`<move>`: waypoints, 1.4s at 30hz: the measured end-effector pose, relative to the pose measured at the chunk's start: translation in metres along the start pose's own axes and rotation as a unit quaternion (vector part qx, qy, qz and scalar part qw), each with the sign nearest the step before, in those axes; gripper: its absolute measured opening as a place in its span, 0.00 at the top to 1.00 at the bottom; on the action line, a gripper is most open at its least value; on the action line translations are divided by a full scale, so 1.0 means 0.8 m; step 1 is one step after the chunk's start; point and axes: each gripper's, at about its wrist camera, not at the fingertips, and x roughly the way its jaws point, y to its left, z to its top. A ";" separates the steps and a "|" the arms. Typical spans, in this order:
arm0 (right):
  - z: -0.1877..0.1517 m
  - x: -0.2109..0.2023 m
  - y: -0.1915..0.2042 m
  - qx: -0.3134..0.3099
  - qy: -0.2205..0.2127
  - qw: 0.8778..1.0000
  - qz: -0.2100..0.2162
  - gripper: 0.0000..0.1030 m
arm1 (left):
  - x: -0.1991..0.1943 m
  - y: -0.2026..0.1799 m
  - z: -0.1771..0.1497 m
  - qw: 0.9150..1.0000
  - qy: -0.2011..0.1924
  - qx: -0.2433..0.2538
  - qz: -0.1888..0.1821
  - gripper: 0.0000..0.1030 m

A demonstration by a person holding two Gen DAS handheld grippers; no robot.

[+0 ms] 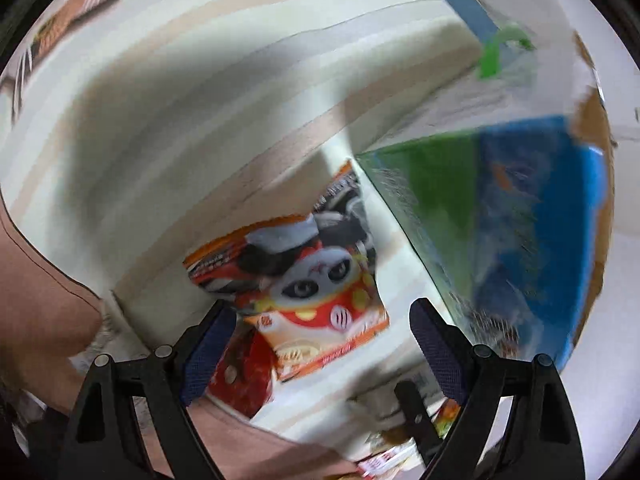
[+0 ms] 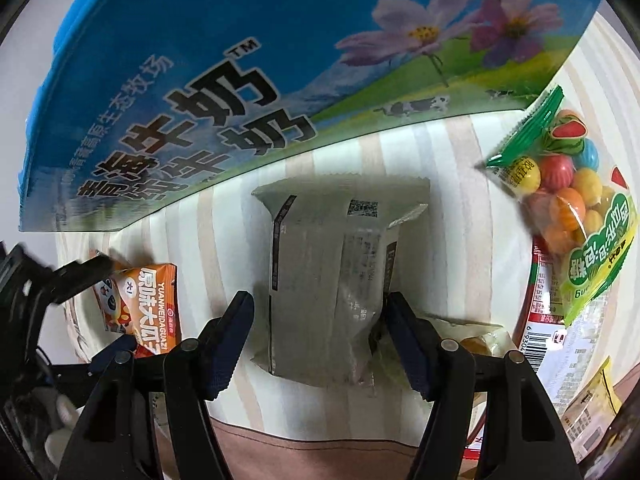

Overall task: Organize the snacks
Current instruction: 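Grasp the panda-print packet with the left tool while the right grasps the white bread, then carry both packets into the box and open both tools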

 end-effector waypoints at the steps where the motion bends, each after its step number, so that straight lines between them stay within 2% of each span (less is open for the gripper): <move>1: -0.001 0.000 0.000 -0.002 -0.001 1.000 -0.004 0.33 | 0.004 -0.001 0.000 1.000 -0.001 0.000 0.005 0.14; 3: -0.007 0.003 0.007 -0.014 -0.001 1.000 -0.020 0.38 | 0.009 -0.003 -0.003 1.000 -0.005 0.019 0.017 0.16; 5: -0.013 0.003 0.015 -0.036 0.002 0.999 -0.025 0.42 | 0.009 -0.004 -0.008 0.998 -0.014 0.050 0.029 0.28; 6: -0.016 0.004 0.017 -0.045 0.007 0.999 -0.026 0.43 | 0.010 -0.005 -0.011 0.997 -0.014 0.068 0.033 0.29; 9: -0.031 0.007 0.025 -0.083 0.029 0.996 -0.032 0.44 | 0.006 -0.010 -0.023 0.988 -0.025 0.140 0.063 0.34; 12: -0.051 0.012 0.033 -0.120 0.049 0.991 -0.041 0.44 | 0.008 -0.027 -0.038 0.968 -0.033 0.225 0.102 0.35; 15: -0.072 0.017 0.041 -0.147 0.073 0.985 -0.045 0.44 | 0.022 -0.050 -0.068 0.935 -0.018 0.325 0.141 0.35; 17: -0.085 0.019 0.045 -0.161 0.081 0.982 -0.048 0.44 | 0.030 -0.060 -0.088 0.914 -0.006 0.374 0.158 0.35; 18: -0.088 0.021 0.047 -0.165 0.084 0.982 -0.050 0.44 | 0.034 -0.065 -0.098 0.907 0.002 0.388 0.161 0.35; 19: -0.092 0.022 0.048 -0.166 0.084 0.981 -0.052 0.44 | 0.036 -0.067 -0.102 0.906 0.007 0.392 0.162 0.34; 20: -0.094 0.023 0.049 -0.160 0.080 0.982 -0.051 0.43 | 0.039 -0.069 -0.102 0.907 0.009 0.388 0.162 0.33; 22: -0.095 0.024 0.048 -0.136 0.075 0.987 -0.044 0.41 | 0.044 -0.064 -0.096 0.919 0.014 0.364 0.152 0.33; 25: -0.088 0.029 0.032 -0.086 0.069 0.994 -0.023 0.34 | 0.036 -0.041 -0.055 0.951 0.027 0.285 0.115 0.31; 27: -0.089 0.032 0.033 -0.068 0.061 0.996 -0.023 0.33 | 0.035 -0.033 -0.040 0.970 0.030 0.228 0.085 0.28; 29: -0.089 0.033 0.033 -0.053 0.051 0.997 -0.023 0.32 | 0.034 -0.026 -0.029 0.980 0.028 0.186 0.068 0.29; 30: -0.091 0.034 0.033 -0.049 0.048 0.997 -0.026 0.33 | 0.033 -0.025 -0.029 0.983 0.021 0.173 0.064 0.30; 31: -0.087 0.032 0.030 -0.048 0.044 0.997 -0.033 0.39 | 0.032 -0.026 -0.032 0.981 0.016 0.179 0.067 0.30; 32: -0.088 0.030 0.029 -0.052 0.040 0.997 -0.036 0.41 | 0.031 -0.026 -0.038 0.976 0.010 0.202 0.081 0.35; 33: -0.090 0.028 0.030 -0.058 0.038 0.997 -0.038 0.42 | 0.026 -0.027 -0.048 0.968 0.004 0.231 0.094 0.35; 36: -0.102 0.019 0.023 -0.082 0.044 0.995 -0.041 0.44 | 0.028 -0.048 -0.086 0.933 -0.008 0.333 0.137 0.38; 38: -0.113 0.017 0.023 -0.097 0.049 0.993 -0.047 0.44 | 0.034 -0.054 -0.112 0.909 -0.005 0.385 0.156 0.38; 39: -0.119 0.018 0.022 -0.101 0.049 0.992 -0.049 0.44 | 0.037 -0.055 -0.122 0.901 -0.004 0.403 0.163 0.38; 42: -0.130 0.023 0.020 -0.095 0.052 0.993 -0.047 0.42 | 0.051 -0.065 -0.133 0.888 -0.005 0.424 0.178 0.38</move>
